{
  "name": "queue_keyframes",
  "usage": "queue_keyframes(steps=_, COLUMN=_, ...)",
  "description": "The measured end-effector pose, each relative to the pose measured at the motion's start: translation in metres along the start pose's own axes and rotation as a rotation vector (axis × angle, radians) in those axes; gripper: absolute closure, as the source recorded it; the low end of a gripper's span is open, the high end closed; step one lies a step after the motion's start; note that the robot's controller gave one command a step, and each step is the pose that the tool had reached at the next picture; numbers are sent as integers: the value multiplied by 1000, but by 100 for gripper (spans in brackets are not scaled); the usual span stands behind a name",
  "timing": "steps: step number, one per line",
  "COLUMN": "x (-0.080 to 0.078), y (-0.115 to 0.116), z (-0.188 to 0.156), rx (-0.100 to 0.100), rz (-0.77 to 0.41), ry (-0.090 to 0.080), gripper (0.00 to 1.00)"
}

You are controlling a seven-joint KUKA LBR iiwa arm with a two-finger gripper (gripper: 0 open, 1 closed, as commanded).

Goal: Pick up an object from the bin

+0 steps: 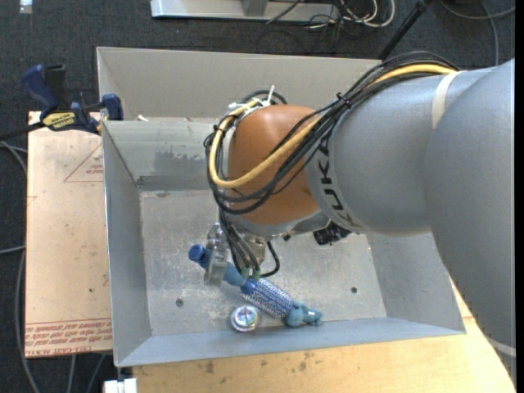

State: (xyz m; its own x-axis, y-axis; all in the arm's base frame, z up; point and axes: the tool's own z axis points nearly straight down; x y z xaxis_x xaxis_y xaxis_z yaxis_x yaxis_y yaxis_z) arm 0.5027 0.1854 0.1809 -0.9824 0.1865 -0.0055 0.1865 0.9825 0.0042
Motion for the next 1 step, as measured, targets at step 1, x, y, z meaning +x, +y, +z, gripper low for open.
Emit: queue_keyframes(steps=1, x=3, y=12, z=-48, rx=-1, rz=0, ry=1, gripper=100)
